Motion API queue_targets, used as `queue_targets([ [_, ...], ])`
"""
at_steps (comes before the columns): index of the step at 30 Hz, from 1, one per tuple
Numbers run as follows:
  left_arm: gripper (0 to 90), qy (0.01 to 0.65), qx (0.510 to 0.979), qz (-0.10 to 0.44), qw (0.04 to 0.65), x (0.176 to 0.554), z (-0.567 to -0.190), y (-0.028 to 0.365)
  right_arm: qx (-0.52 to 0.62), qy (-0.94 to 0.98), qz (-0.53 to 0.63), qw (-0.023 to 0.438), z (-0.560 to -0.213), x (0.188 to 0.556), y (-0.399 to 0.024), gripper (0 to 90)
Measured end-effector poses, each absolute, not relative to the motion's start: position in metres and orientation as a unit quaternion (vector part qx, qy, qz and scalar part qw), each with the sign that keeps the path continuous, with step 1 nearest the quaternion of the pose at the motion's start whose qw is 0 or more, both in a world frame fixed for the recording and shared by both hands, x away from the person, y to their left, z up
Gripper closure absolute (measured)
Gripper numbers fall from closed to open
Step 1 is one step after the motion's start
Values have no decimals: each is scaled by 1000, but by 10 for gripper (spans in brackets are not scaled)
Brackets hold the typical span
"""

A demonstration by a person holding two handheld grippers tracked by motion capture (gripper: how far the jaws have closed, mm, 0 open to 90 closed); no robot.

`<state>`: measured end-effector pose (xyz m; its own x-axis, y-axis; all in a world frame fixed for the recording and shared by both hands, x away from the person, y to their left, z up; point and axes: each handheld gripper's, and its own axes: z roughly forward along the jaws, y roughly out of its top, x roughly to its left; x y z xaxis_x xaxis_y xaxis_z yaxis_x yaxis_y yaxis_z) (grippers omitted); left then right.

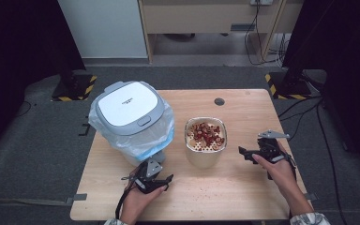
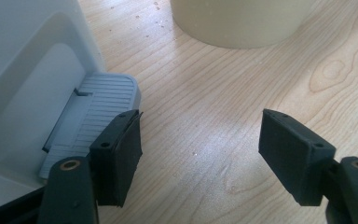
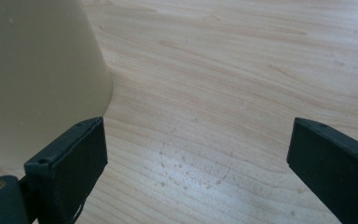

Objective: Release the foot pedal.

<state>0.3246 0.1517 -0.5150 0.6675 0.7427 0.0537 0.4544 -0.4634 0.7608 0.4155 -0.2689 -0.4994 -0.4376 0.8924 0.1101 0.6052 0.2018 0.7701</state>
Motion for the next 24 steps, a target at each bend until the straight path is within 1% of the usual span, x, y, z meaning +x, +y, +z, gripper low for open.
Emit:
queue_targets([
  [6, 284, 359, 835, 190, 371, 325, -516, 151, 497, 765, 372, 170, -506, 417, -266, 51],
  [24, 275, 359, 838, 186, 365, 325, -518, 150, 537, 757, 330, 173, -528, 433, -267, 52],
])
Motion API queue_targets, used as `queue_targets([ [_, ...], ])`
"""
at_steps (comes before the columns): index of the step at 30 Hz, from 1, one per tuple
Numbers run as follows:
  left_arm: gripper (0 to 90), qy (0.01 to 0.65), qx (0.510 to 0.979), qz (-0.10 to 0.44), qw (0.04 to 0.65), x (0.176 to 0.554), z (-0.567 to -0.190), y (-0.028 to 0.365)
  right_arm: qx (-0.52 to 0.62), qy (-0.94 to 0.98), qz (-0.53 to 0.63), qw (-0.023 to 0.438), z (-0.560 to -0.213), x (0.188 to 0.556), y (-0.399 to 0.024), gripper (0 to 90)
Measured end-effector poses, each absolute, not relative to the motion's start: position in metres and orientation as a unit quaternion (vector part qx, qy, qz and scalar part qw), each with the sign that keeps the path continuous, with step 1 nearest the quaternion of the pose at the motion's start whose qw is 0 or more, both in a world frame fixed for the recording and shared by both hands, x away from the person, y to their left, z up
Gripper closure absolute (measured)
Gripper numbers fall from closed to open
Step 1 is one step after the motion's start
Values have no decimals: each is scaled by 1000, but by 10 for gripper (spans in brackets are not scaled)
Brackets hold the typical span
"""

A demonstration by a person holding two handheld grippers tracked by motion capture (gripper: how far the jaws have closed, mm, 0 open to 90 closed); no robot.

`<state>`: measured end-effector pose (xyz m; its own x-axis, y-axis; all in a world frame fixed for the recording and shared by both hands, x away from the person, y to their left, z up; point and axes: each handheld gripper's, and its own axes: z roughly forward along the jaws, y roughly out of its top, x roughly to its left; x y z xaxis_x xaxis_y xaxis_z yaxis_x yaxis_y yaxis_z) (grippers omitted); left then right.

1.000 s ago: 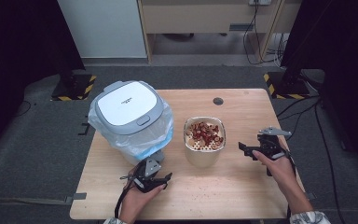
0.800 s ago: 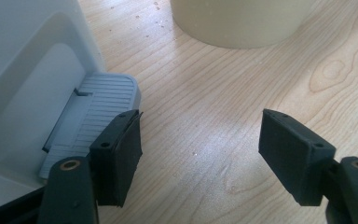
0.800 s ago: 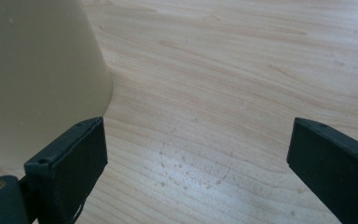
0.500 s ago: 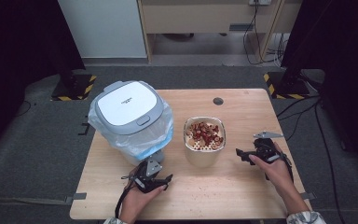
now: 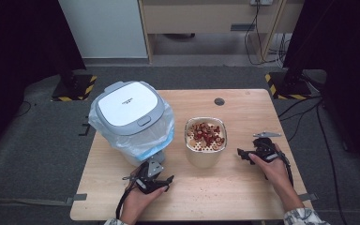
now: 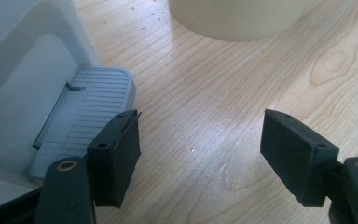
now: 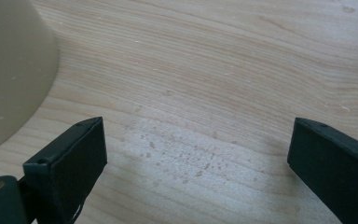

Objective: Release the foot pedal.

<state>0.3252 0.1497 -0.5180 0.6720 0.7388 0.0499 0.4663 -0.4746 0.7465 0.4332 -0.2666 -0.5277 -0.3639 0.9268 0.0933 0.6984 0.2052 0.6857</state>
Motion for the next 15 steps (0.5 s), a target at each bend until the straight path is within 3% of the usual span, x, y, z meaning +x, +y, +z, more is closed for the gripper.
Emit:
queue_targets([
  [15, 270, 360, 838, 185, 366, 325, -518, 150, 547, 744, 308, 229, -540, 429, -256, 20],
])
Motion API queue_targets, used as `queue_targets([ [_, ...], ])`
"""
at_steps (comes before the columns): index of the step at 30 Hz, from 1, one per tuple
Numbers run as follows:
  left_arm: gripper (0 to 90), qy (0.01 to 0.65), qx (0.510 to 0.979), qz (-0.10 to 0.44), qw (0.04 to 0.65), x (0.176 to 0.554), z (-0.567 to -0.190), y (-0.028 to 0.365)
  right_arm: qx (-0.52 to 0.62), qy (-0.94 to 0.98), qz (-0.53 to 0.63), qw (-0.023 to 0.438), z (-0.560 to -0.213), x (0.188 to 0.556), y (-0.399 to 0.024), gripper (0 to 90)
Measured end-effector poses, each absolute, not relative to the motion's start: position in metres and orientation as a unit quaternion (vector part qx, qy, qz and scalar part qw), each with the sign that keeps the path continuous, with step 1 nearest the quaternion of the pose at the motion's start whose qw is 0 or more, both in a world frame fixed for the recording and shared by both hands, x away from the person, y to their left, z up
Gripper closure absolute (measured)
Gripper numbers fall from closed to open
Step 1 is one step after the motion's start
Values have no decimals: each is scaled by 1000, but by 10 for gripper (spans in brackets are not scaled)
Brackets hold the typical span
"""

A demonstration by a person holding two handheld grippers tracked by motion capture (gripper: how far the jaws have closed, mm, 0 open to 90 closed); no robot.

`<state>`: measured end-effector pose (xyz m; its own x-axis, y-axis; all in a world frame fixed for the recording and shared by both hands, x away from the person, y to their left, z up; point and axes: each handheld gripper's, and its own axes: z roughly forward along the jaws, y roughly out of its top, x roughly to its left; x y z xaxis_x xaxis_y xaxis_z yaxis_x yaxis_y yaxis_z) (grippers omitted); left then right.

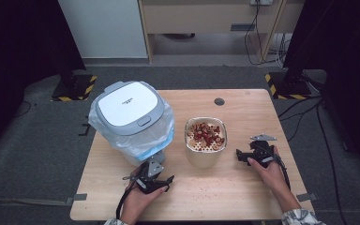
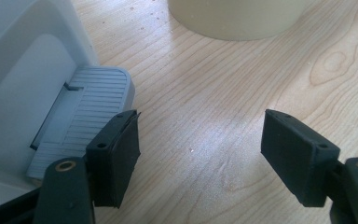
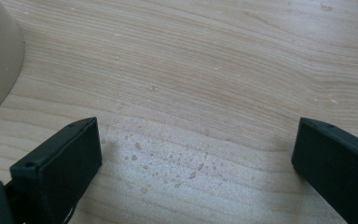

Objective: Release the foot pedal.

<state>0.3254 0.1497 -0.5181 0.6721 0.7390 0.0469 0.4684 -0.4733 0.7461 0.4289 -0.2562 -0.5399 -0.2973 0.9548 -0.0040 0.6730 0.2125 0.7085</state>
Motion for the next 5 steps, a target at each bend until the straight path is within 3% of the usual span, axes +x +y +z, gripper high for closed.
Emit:
queue_targets([
  [5, 270, 359, 838, 187, 367, 326, -517, 150, 547, 744, 308, 229, -540, 429, -256, 18],
])
